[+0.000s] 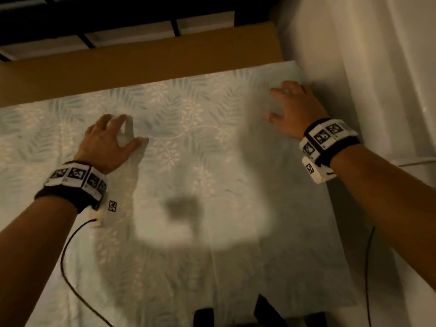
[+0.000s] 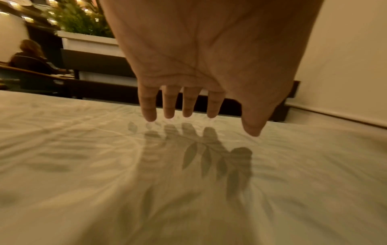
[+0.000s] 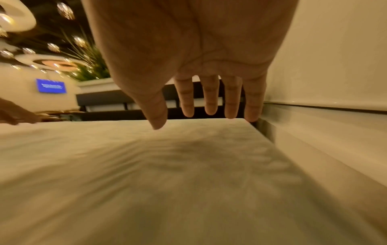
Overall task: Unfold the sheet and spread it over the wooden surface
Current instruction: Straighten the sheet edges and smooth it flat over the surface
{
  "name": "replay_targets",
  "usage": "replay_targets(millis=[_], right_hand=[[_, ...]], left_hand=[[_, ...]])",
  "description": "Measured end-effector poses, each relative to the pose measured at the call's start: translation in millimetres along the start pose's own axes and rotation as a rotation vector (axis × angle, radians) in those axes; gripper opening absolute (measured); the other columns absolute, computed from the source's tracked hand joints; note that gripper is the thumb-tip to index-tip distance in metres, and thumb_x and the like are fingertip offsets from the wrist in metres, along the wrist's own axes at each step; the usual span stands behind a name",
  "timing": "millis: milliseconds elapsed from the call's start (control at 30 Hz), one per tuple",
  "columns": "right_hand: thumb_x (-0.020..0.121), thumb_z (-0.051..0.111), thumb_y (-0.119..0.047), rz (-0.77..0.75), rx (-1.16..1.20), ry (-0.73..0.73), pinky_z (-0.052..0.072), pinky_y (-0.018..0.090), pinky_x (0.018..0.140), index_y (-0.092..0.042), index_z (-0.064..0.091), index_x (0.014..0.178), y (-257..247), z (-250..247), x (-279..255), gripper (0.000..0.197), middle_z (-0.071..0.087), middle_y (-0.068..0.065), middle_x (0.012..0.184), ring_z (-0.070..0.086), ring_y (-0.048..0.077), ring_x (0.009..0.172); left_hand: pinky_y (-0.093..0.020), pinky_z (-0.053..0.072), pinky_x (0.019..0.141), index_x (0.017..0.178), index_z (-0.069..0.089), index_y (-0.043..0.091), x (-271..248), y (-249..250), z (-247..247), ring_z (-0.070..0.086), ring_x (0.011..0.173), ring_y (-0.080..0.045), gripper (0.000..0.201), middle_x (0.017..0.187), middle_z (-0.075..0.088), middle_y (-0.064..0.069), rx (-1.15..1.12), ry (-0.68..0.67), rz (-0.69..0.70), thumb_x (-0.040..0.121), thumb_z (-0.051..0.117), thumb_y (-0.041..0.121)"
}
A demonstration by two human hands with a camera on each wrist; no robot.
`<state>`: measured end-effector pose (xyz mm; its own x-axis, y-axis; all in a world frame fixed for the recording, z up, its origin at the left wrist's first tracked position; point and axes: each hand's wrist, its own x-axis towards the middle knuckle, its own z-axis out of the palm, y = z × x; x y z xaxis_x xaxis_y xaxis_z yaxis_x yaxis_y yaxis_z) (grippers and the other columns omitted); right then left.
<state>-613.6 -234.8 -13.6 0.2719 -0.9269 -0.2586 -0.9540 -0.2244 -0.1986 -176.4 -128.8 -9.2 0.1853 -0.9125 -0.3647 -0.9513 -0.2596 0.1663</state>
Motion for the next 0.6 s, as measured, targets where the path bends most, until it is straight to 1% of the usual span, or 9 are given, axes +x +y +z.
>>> replay_targets(millis=[67, 133, 233, 333, 367, 433, 467, 533, 600], right_hand=[[0.083, 0.065, -0.038, -0.100, 0.050, 0.072, 0.044, 0.055, 0.098, -0.018, 0.056, 0.129, -17.8, 16.8, -52.9, 0.050, 0.050, 0.015, 0.136, 0.048, 0.044, 0.117], [0.082, 0.059, -0.037, -0.201, 0.129, 0.083, 0.050, 0.050, 0.086, -0.015, 0.063, 0.116, -43.1, 39.4, -120.9, 0.040, 0.059, 0.012, 0.118, 0.055, 0.040, 0.101], [0.087, 0.057, -0.040, -0.270, 0.246, -0.060, 0.051, 0.043, 0.081, -0.016, 0.066, 0.108, -93.9, 73.6, -227.8, 0.033, 0.062, 0.005, 0.105, 0.058, 0.029, 0.092], [0.088, 0.057, -0.054, -0.332, 0.211, -0.201, 0.052, 0.034, 0.080, -0.022, 0.065, 0.111, -146.2, 109.1, -319.2, 0.040, 0.063, -0.002, 0.106, 0.058, 0.021, 0.094], [0.086, 0.056, -0.057, -0.331, 0.199, -0.242, 0.053, 0.035, 0.080, -0.023, 0.064, 0.112, -161.3, 120.7, -343.1, 0.044, 0.063, -0.002, 0.108, 0.058, 0.021, 0.097], [0.082, 0.051, -0.063, -0.303, 0.147, -0.277, 0.055, 0.036, 0.084, -0.024, 0.065, 0.114, -183.1, 143.2, -376.0, 0.052, 0.064, -0.002, 0.112, 0.059, 0.022, 0.104], [0.080, 0.049, -0.063, -0.282, 0.102, -0.266, 0.055, 0.036, 0.085, -0.024, 0.066, 0.113, -190.3, 151.1, -384.0, 0.053, 0.065, -0.003, 0.111, 0.060, 0.022, 0.104], [0.082, 0.048, -0.056, -0.230, 0.077, -0.191, 0.058, 0.037, 0.080, -0.023, 0.068, 0.104, -201.8, 162.0, -389.9, 0.044, 0.067, -0.001, 0.102, 0.064, 0.024, 0.094], [0.085, 0.048, -0.047, -0.228, 0.104, -0.176, 0.057, 0.038, 0.073, -0.021, 0.067, 0.097, -200.8, 166.8, -387.0, 0.034, 0.067, 0.000, 0.094, 0.063, 0.025, 0.085]], left_hand=[[-0.049, 0.039, 0.107, 0.138, 0.049, 0.017, -47.1, -12.3, 9.5, 0.049, 0.126, -0.039, 0.082, 0.140, 0.050, -0.016, 0.015, 0.085, 0.183, 0.081, 0.041, 0.075], [-0.045, 0.044, 0.098, 0.131, 0.059, 0.015, -111.3, -23.2, 27.1, 0.058, 0.112, -0.036, 0.068, 0.126, 0.059, -0.013, 0.013, 0.092, 0.362, 0.085, 0.048, 0.064], [-0.039, 0.049, 0.088, 0.123, 0.066, 0.015, -215.4, -44.8, 63.6, 0.062, 0.099, -0.031, 0.055, 0.118, 0.062, -0.009, -0.079, -0.008, 0.510, 0.085, 0.061, 0.054], [-0.034, 0.048, 0.086, 0.122, 0.063, 0.023, -300.4, -78.6, 96.7, 0.059, 0.101, -0.023, 0.054, 0.120, 0.060, -0.002, -0.090, -0.165, 0.591, 0.080, 0.060, 0.058], [-0.032, 0.047, 0.086, 0.123, 0.062, 0.024, -321.4, -89.8, 104.0, 0.059, 0.102, -0.023, 0.056, 0.122, 0.058, -0.002, -0.066, -0.224, 0.615, 0.078, 0.060, 0.058], [-0.030, 0.049, 0.084, 0.121, 0.063, 0.024, -349.4, -112.8, 118.5, 0.060, 0.100, -0.023, 0.058, 0.121, 0.057, -0.001, 0.016, -0.286, 0.637, 0.072, 0.064, 0.055], [-0.029, 0.050, 0.082, 0.118, 0.064, 0.023, -356.5, -122.7, 123.6, 0.061, 0.097, -0.023, 0.054, 0.118, 0.058, -0.001, 0.025, -0.275, 0.640, 0.071, 0.067, 0.051], [-0.030, 0.047, 0.083, 0.112, 0.065, 0.021, -361.1, -142.2, 130.6, 0.060, 0.094, -0.024, 0.037, 0.113, 0.059, -0.001, -0.020, -0.214, 0.675, 0.080, 0.068, 0.039], [-0.032, 0.047, 0.081, 0.104, 0.065, 0.020, -356.1, -150.8, 134.4, 0.059, 0.090, -0.023, 0.020, 0.107, 0.060, 0.000, -0.083, -0.188, 0.721, 0.091, 0.061, 0.034]])
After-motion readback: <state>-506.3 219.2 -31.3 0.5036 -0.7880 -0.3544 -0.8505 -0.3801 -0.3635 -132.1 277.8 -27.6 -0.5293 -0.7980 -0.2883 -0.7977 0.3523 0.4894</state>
